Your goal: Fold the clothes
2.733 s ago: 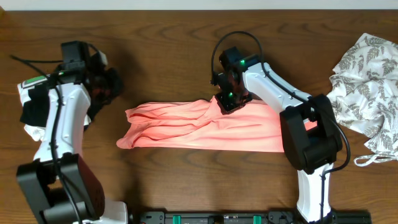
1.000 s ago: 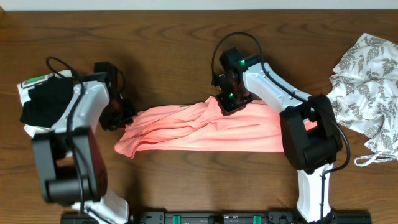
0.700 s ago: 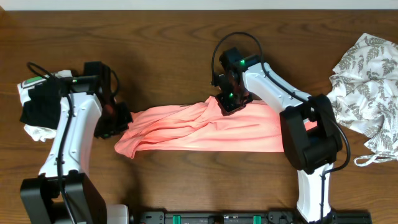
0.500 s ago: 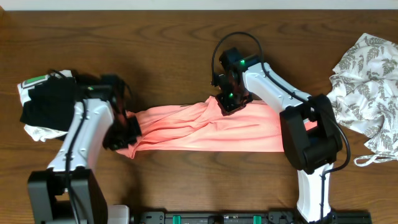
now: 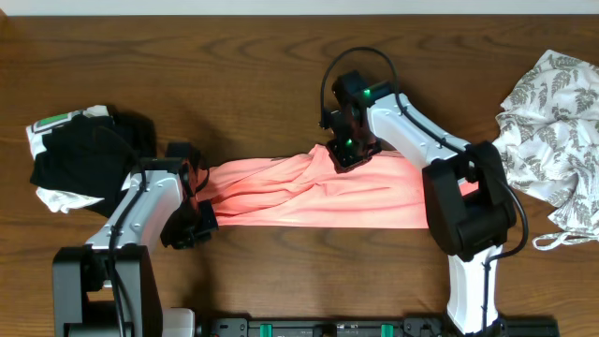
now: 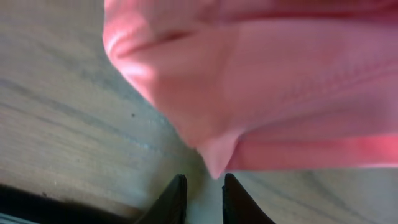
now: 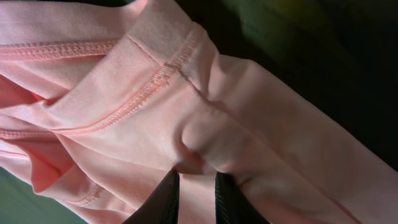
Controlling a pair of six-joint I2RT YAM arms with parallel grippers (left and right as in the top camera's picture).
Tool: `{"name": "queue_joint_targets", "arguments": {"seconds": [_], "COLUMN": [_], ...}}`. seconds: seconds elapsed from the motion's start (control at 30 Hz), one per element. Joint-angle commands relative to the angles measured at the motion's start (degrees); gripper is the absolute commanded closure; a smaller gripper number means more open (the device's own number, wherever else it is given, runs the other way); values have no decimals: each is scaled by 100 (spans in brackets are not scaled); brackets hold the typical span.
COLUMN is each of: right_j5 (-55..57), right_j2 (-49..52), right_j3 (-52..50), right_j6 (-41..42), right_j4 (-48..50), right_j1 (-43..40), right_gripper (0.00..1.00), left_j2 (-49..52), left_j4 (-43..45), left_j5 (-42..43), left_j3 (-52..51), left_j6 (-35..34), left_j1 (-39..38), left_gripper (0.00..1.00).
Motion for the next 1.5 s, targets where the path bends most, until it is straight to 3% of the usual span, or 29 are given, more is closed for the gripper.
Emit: {"name": "queue_joint_targets", "arguments": {"seconds": [0.0,0.53,0.57,0.63,0.67,1.47], "right_j5": [-4,-7,-7,-4,-4,-4], "right_j2": [107,107,107,107,107,107], "right_j3": [-26,-26,-26,-26,-26,-26], "right_j6": [85,87,87,87,87,90], "right_j4": [-4,-4,-7,-4,-4,2], "right_j1": [-66,-70,-74,-74,-74,-79], "right_gripper": [81,81,81,81,81,81], "left_j2": [26,26,26,26,26,-195], "left_j4": [111,302,302,304,317,1106], "left_j5": [-111,-385,-385,-385,-385,-605], "left_j3": [2,-35,-35,-37,-42,118], "left_j6": [-55,-55,-55,-57,-57,-232], "left_j1": [-13,-13,-13,-13,-13,-11], "left_gripper": [78,74,75,92,94,94]}}
